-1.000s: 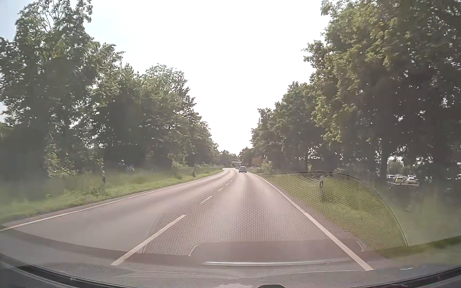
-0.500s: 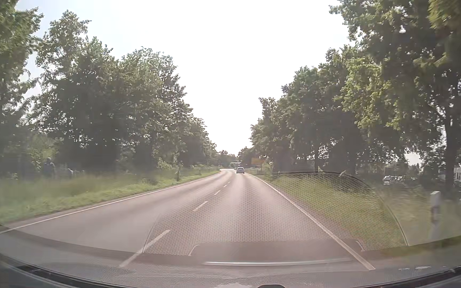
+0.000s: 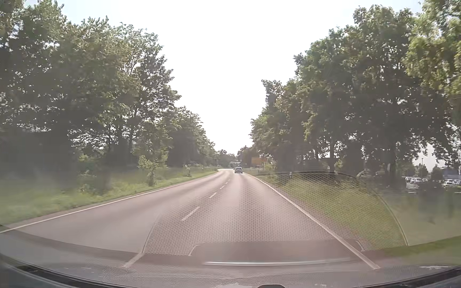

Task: Follow the waypoints while adhering to traffic rules and regulations

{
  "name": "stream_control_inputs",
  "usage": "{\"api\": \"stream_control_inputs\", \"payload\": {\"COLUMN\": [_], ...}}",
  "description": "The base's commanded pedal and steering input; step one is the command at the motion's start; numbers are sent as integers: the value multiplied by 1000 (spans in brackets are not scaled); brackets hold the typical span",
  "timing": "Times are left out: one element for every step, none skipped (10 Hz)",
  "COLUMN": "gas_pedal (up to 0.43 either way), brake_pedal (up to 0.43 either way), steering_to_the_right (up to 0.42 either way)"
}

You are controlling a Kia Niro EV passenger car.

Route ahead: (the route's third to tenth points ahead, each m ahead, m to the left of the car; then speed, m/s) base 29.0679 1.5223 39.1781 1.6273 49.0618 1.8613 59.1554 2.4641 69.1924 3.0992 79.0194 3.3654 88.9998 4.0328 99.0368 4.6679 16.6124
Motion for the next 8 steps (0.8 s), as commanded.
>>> {"api": "stream_control_inputs", "payload": {"gas_pedal": [169,157,28,0,0,0,0,0], "brake_pedal": [0,0,0,0,0,0,0,0], "steering_to_the_right": [3,2,0,0,-1,-1,-2,-2]}}
